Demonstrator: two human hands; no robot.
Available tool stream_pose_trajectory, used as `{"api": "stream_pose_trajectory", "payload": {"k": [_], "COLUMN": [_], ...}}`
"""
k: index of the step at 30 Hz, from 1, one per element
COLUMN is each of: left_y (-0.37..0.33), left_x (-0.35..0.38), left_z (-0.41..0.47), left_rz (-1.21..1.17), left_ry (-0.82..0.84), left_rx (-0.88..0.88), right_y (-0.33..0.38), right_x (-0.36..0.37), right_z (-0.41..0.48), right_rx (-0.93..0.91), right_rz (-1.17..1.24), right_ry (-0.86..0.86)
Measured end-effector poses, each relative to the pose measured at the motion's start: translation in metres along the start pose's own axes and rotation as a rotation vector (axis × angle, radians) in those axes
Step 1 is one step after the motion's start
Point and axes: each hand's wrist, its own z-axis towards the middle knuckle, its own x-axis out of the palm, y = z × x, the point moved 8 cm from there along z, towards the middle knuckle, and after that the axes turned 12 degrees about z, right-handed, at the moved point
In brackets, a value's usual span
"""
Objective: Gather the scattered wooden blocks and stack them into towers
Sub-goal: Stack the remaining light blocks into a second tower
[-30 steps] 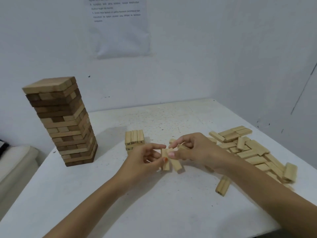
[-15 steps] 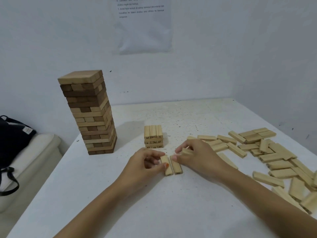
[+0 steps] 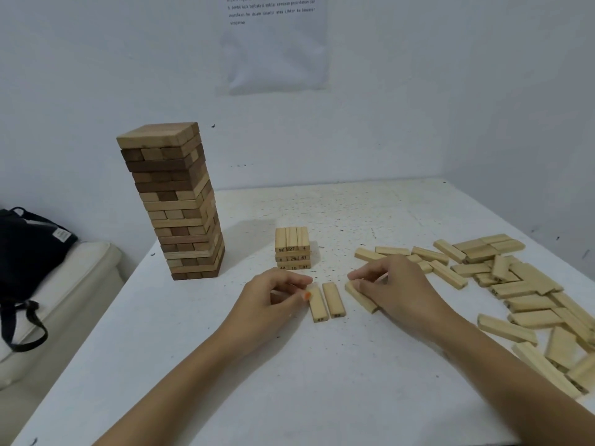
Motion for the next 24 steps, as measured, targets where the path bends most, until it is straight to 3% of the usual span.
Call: {"api": "stream_pose_trajectory", "payload": {"k": [8,12,14,17,24], "left_y": [-0.011,-0.009,-0.006,-0.005,-0.006], "left_x": [0.004,0.003,0.003,0.006,0.006], "left_z": [0.001,0.002,0.003,0.002,-0.001], "left_rz": [0.071,0.055,0.042,-0.03,-0.057], "left_ry": [-0.002,-0.025,-0.023,0.001,0.017], "left_rx": [0.106,0.114,0.109,0.091,0.054], "right_y": [0.002,0.008,0.01,0.018,0.021], "right_x": [0.012,0.033,0.042,0.045,0.042], "right_z": [0.001,-0.009,-0.016,-0.018,-0.02], "right_rx": [-0.047,-0.046,-0.073,-0.227,-0.221], "right_rz": [0.051,0.108,-0.025,-0.215,-0.118], "right_ry": [-0.013,0.197,0.309,0.288,0.451]}}
